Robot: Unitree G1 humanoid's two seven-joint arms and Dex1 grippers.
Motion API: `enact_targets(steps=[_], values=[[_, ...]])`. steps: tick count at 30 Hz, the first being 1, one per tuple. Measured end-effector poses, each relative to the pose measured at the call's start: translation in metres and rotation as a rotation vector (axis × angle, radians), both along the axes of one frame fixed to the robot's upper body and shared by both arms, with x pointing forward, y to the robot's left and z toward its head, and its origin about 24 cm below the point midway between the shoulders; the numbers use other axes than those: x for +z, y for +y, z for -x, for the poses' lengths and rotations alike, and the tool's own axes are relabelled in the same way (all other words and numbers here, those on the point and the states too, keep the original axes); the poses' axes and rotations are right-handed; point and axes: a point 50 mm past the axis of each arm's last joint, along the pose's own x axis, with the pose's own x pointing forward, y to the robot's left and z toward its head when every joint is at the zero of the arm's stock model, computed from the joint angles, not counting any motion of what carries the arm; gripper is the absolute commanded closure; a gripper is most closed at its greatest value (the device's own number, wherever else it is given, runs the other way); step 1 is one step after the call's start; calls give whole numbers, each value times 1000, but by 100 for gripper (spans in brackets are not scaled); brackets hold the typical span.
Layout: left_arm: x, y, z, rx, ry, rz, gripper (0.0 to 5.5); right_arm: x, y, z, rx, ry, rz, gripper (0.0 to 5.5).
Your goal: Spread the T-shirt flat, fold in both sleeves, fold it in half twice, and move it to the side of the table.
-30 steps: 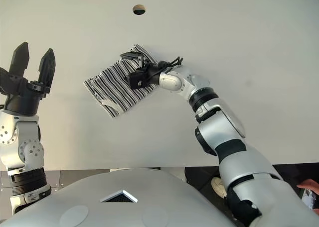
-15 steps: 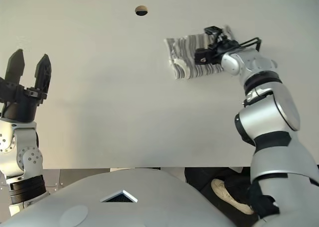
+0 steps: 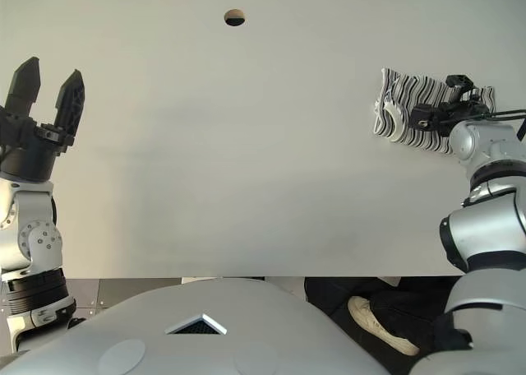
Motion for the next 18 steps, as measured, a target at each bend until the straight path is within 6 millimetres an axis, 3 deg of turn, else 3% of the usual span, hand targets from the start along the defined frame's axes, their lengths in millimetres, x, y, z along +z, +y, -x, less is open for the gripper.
enact_targets(steps=[3, 5, 8, 10, 12, 14, 18], values=[[0, -2, -1, -8, 1, 4, 193, 2, 10, -7, 33, -63, -54, 148], [0, -8, -5, -21, 2, 14, 193, 12, 28, -22, 97, -140, -145, 148], [0, -14, -7, -9, 6, 1, 193, 59, 62, -56, 210, -357, -354, 148], [2, -22, -7, -17, -8, 1, 193, 95, 83, -71, 295, -472, -543, 148], [4, -29, -7, -18, -24, -5, 193, 117, 106, -75, 393, -510, -756, 148], [6, -36, -5, -33, -43, -9, 193, 124, 131, -71, 487, -489, -982, 148], [7, -45, 5, -52, -60, -13, 193, 103, 174, -48, 553, -350, -1310, 148]])
